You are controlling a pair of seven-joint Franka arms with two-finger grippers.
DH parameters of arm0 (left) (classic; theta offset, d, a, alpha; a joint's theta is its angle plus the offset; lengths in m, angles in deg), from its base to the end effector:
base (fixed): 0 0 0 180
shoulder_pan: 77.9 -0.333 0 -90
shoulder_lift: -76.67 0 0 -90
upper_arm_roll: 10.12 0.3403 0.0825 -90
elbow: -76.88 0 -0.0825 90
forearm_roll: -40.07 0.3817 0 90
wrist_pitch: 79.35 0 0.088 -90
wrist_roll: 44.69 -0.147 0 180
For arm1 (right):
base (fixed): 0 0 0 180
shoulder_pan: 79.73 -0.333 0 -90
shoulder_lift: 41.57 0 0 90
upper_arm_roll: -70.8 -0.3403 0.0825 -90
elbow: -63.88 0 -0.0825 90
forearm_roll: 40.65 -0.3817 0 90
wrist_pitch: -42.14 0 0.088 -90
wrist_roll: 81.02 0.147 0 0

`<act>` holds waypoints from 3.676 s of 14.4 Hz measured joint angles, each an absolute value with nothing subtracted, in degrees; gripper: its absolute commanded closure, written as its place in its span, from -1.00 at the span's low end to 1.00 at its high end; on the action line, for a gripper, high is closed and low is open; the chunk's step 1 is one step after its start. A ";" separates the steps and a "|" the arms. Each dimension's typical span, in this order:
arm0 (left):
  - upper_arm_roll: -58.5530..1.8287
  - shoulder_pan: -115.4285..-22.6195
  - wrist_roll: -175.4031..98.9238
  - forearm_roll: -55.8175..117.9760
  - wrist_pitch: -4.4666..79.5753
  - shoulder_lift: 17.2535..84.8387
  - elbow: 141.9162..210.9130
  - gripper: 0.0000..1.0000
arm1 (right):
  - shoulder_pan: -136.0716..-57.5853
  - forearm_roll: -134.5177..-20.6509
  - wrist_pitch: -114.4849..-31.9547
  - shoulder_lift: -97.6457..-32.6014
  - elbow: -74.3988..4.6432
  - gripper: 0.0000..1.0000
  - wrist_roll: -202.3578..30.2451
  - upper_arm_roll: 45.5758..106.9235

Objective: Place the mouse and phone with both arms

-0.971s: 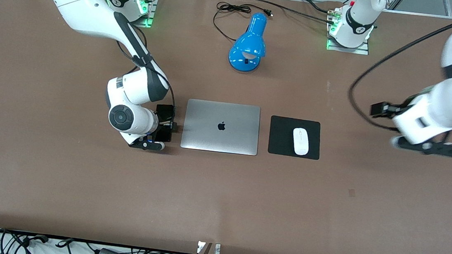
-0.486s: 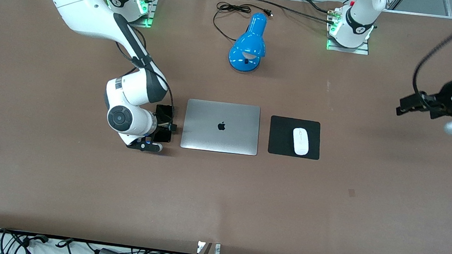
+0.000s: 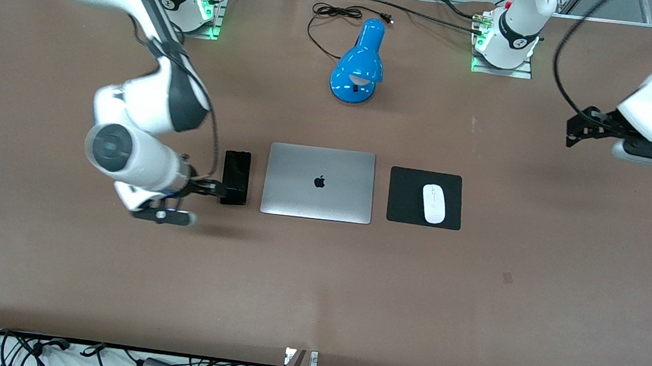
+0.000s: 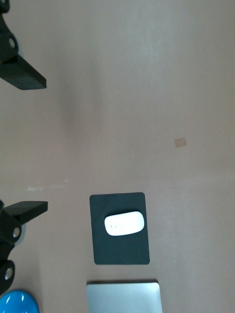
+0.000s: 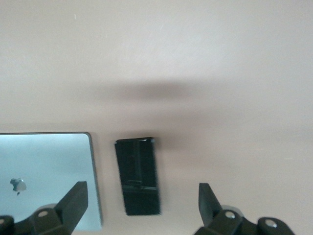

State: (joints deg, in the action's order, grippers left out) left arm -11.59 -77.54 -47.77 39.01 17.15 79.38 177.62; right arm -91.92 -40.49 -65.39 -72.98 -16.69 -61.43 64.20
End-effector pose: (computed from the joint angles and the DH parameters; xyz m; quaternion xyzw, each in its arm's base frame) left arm 0.5395 -0.0200 0.5559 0.9990 -0.0416 -0.0133 0.0087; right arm 0.6754 0.2150 0.3627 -0.9988 0.0138 0.0445 0.0151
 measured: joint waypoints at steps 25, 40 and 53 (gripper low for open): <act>-13.80 -78.69 -48.71 40.64 13.77 77.91 172.10 -1.00 | -79.27 -39.87 -58.60 -44.15 -32.41 -1.00 -85.30 73.25; -13.91 -77.74 -48.70 40.17 13.72 76.89 170.62 -1.00 | -79.28 -39.87 -59.00 -39.45 -37.47 -1.00 -85.14 72.91; -13.86 -77.82 -48.69 40.17 13.72 76.76 170.07 -1.00 | -77.58 -39.87 -58.31 -39.09 -37.47 -1.00 -84.54 70.77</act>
State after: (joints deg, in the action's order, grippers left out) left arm -13.86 -77.82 -48.69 40.17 13.72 76.76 170.07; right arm -77.58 -39.87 -58.31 -39.09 -37.47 -84.54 70.77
